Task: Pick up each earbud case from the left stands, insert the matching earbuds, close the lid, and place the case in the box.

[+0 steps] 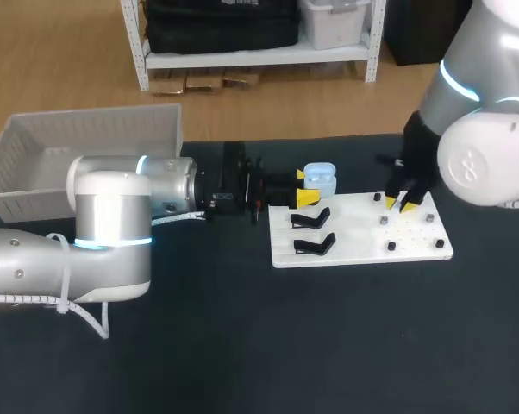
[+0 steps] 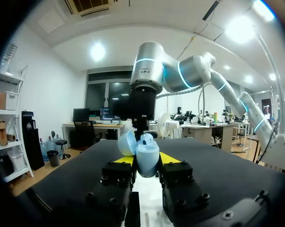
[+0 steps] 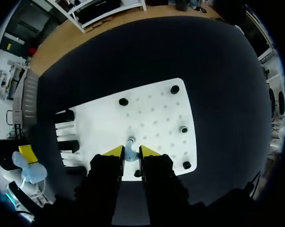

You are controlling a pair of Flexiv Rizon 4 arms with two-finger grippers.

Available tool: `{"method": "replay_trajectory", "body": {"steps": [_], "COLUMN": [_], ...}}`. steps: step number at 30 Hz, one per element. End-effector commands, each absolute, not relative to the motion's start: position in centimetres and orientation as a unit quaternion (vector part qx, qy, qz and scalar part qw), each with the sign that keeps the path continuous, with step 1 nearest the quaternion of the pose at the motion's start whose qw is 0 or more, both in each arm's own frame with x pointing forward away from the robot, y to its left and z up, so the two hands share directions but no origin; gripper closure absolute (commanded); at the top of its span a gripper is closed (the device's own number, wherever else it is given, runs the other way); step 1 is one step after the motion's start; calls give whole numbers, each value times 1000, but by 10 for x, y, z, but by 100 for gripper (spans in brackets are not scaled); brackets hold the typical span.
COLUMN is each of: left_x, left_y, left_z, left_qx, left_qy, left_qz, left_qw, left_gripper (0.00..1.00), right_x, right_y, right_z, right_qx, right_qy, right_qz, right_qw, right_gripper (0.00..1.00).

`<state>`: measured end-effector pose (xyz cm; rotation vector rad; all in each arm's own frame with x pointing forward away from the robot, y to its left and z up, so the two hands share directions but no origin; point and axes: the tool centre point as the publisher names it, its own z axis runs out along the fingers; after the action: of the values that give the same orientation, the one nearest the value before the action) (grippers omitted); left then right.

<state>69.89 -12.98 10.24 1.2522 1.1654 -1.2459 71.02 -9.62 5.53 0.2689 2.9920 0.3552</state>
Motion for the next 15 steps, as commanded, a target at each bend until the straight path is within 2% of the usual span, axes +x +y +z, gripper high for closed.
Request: {"method": "replay_trajectory", "body": {"steps": [1,9,15], "left_x": [698,698,698], "left_y": [-130,-130,-130], "left_z": [101,101,101], "left_qx": [515,515,515], "left_qy": [479,479,479], "left_qz": [-512,-512,-512], "left_qw": [493,493,493], "left_gripper": [100,100,100], "right_x": [695,685,678], "right_y": [-101,-84,-60], "right_z": [84,162,199], "right_qx": [86,42,3], "right_qy": [987,990,993], "right_qz": [112,107,96], "right_qw": [72,84,65], "right_gripper": [100,100,100]}}
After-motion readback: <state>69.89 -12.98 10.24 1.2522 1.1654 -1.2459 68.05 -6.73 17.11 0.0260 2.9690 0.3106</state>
